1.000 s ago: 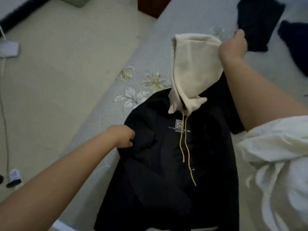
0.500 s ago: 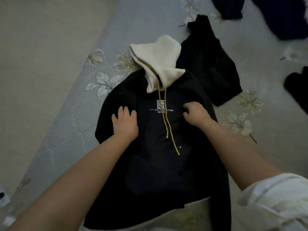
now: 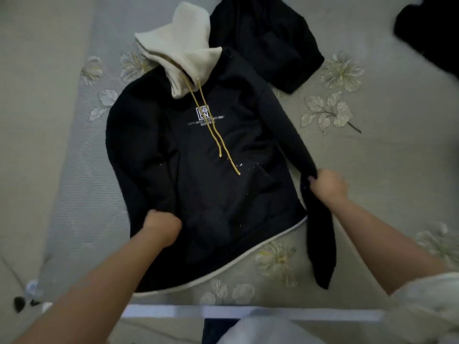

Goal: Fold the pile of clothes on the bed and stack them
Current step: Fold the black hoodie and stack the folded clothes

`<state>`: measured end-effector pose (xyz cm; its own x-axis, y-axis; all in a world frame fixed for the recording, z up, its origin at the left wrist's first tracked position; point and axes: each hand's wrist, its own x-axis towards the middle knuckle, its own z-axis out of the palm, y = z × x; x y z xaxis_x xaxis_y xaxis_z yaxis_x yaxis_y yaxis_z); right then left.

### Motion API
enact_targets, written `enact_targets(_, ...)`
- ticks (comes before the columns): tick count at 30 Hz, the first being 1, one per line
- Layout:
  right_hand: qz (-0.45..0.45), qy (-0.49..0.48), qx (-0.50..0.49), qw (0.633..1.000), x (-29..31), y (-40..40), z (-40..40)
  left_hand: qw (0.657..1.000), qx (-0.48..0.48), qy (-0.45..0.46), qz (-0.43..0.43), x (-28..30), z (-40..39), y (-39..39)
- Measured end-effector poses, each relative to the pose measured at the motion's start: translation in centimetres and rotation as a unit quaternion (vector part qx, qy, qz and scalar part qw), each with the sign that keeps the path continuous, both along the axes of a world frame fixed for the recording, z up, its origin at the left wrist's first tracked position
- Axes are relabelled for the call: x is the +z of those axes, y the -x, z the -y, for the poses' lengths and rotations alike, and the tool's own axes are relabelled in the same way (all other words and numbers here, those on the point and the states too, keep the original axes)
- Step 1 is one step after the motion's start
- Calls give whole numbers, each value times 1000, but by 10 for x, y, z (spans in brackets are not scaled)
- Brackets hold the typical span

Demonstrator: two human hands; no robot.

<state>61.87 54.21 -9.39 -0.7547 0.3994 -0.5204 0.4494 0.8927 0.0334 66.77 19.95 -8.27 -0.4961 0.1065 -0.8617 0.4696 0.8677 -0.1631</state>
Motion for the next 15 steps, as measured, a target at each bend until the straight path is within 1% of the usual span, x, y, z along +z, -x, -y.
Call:
enact_targets(2,-41,-61,-16,997,19,10,-29,990,-2,141,-8,18,23,-1)
enact_targets(4,-89,-127,-37,987,33,19,-52,963,-45,263,-26,37,47,-6)
enact_targets(5,-117,-133,-38,984,37,21,-51,948,-68,309,-33,43,56,-9)
enact_targets(6,-145,-116,-21,982,38,21,-43,938,-71,339,-35,48,60,-13)
enact_targets(7,-161,-88,25,983,38,19,-30,938,-52,339,-44,51,58,-18)
enact_targets(8,-146,-56,97,983,35,13,-13,950,-26,303,-63,50,51,-23)
enact_targets(9,-103,-21,169,980,29,2,4,968,3,235,-85,46,39,-29)
enact_targets(10,-51,14,211,976,20,-12,20,983,31,149,-100,39,24,-36)
enact_targets(11,-8,46,217,975,9,-28,31,990,63,67,-109,31,6,-46)
enact_targets(12,20,70,193,979,-4,-44,38,989,108,6,-106,21,-10,-57)
enact_targets(13,33,83,156,984,-16,-58,40,983,153,-32,-95,10,-23,-68)
enact_targets(14,36,88,123,988,-26,-71,41,979,181,-48,-82,-2,-31,-80)
enact_targets(15,25,90,108,990,-35,-81,42,979,187,-47,-70,-15,-37,-92)
